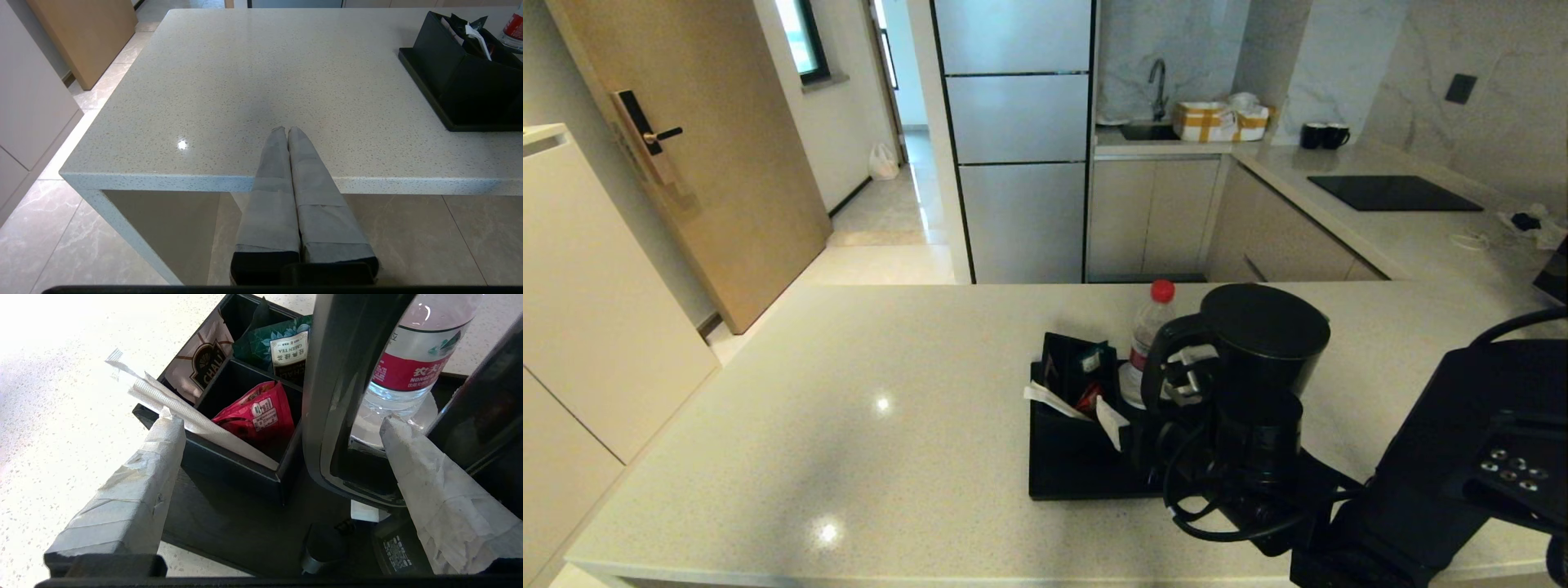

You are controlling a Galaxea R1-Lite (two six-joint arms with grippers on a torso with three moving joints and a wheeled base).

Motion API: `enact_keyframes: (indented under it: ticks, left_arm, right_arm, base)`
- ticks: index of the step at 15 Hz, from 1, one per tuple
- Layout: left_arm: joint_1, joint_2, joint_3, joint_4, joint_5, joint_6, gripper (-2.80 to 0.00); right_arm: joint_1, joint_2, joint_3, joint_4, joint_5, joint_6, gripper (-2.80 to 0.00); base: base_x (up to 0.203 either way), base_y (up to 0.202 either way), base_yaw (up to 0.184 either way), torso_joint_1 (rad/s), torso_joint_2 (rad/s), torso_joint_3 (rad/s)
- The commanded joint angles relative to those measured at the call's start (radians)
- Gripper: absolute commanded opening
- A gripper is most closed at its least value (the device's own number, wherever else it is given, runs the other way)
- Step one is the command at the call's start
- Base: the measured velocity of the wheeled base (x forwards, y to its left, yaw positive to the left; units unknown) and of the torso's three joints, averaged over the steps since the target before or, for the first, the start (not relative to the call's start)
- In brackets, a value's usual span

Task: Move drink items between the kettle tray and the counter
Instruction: Pick up the kettle

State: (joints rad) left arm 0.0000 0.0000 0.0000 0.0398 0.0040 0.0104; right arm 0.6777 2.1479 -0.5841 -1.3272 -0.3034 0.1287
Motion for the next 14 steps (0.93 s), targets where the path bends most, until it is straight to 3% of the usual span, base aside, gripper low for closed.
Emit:
enact_keyframes:
  ticks: [1, 12, 13, 14]
  left_arm:
    - [0.0, 0.0, 0.0, 0.0, 0.001, 0.0, -2.8]
    - [0.0, -0.001, 0.0, 0.001, 0.001, 0.0, -2.8]
    - [0.0, -0.001, 0.0, 0.0, 0.001, 0.0, -2.8]
    - [0.0, 0.0, 0.0, 0.0, 0.001, 0.0, -2.8]
  right_arm:
    - [0.0, 0.012, -0.013, -0.007, -0.002, 0.001, 0.0]
    - [0.0, 0.04, -0.045, -0.004, -0.005, -0.001, 0.0]
    - [0.0, 0.038, -0.043, -0.004, -0.005, -0.001, -2.8]
    - [0.0, 0.039, -0.043, -0.007, -0.005, -0.002, -2.8]
  base:
    - [0.0, 0.0, 0.0, 0.0, 0.0, 0.0]
    - [0.0, 0.0, 0.0, 0.0, 0.0, 0.0]
    - [0.0, 0.0, 0.0, 0.0, 0.0, 0.0]
    - [0.0, 0.0, 0.0, 0.0, 0.0, 0.0]
